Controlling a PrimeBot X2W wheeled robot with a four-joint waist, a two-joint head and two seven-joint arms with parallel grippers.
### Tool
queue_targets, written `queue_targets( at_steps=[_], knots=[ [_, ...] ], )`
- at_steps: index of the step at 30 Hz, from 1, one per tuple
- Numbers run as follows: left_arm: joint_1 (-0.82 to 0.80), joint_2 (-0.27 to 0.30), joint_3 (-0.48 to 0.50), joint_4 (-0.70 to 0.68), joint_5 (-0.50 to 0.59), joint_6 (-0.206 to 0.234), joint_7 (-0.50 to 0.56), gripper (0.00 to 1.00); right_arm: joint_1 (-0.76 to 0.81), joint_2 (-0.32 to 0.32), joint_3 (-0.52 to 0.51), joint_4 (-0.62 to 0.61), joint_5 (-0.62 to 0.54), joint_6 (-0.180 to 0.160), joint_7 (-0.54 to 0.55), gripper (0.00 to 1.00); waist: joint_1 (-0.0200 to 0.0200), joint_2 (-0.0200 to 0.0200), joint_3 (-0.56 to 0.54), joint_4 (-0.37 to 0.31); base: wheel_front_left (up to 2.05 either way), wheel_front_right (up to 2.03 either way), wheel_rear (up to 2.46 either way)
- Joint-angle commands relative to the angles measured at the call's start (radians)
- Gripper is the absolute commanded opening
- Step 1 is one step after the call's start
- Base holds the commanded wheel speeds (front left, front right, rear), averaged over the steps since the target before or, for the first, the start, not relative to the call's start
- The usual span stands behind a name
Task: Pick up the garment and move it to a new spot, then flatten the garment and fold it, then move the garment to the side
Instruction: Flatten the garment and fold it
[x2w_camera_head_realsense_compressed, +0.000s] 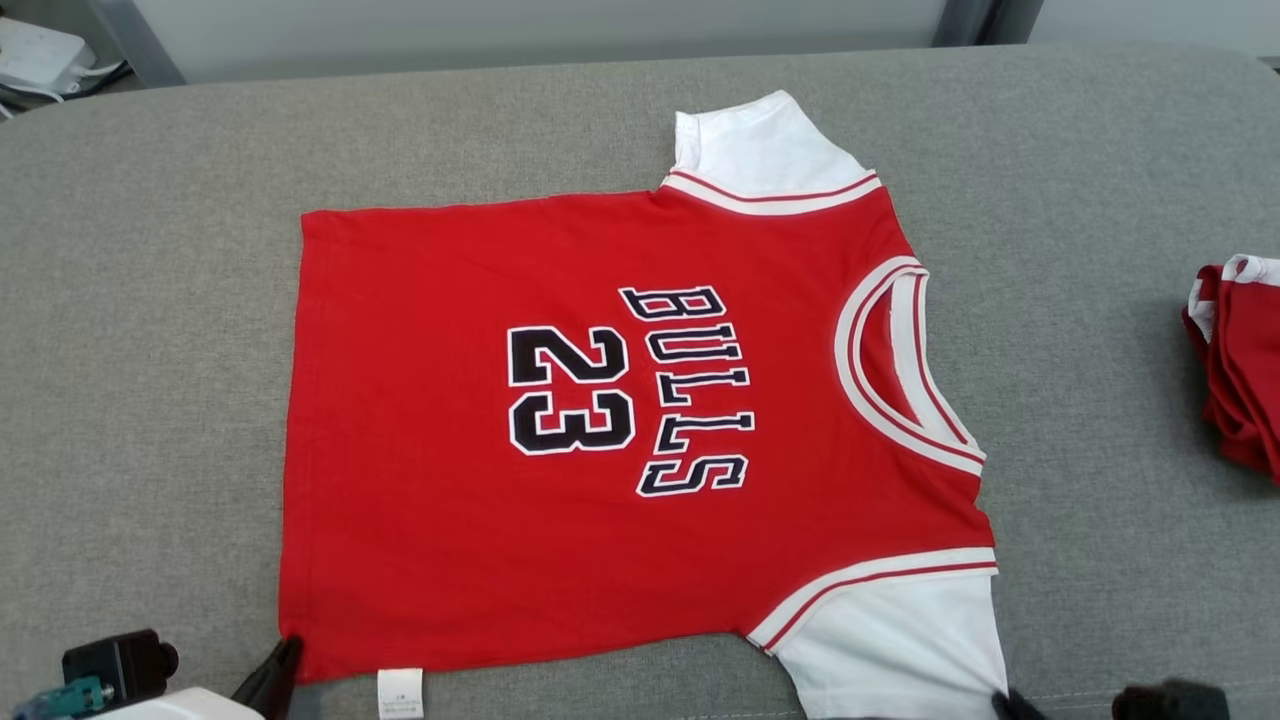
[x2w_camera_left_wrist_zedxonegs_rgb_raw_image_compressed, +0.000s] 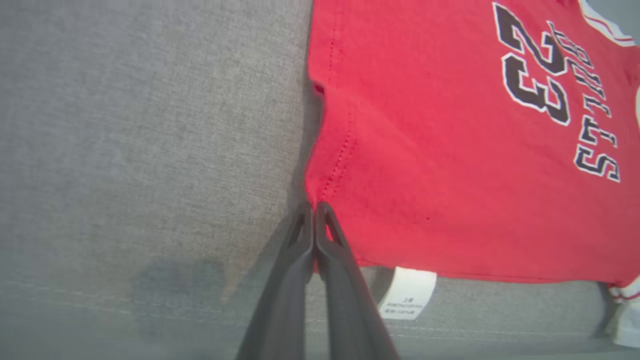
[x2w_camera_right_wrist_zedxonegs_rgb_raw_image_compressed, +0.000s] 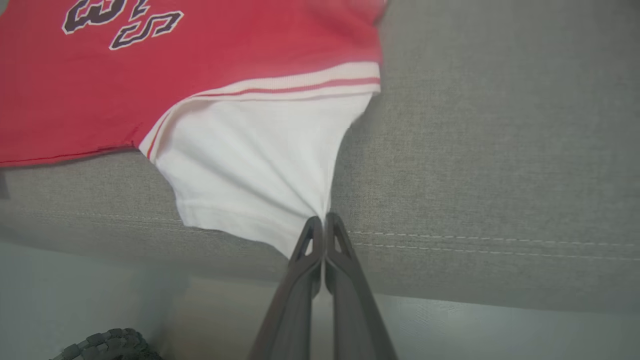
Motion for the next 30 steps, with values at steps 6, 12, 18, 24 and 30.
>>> queue_targets(
  at_steps=[6,12,18,24,30],
  knots=[
    [-0.078,0.052,0.046,-0.136,-0.007,0.033,0.062,0.0,-0.189,-0.072,0.009,-0.059,0.059,0.003,0.084,0.0,0.0,-0.0001,0.026,0.01,0.0,0.0,0.0],
    [-0.152,0.063,0.044,-0.197,-0.03,0.038,0.11,0.0,-0.339,-0.126,-0.006,-0.033,0.122,0.003,0.131,0.0,0.0,-0.0001,0.043,0.027,0.0,0.0,0.0],
    [-0.244,0.063,0.032,-0.19,-0.045,0.039,0.146,0.0,-0.502,-0.157,0.025,0.062,0.195,0.003,0.139,0.0,0.0,-0.0001,0.072,0.03,0.0,0.0,0.0],
    [-0.32,0.049,0.03,-0.145,-0.067,0.031,0.154,0.0,-0.627,-0.169,0.062,0.172,0.272,0.003,0.145,0.0,0.0,-0.0001,0.095,0.028,0.0,0.0,0.0],
    [-0.388,0.027,0.049,-0.079,-0.104,0.017,0.14,0.0,-0.76,-0.177,0.096,0.3,0.361,0.003,0.14,0.0,0.0,-0.0001,0.118,0.027,0.0,0.0,0.0]
  ],
)
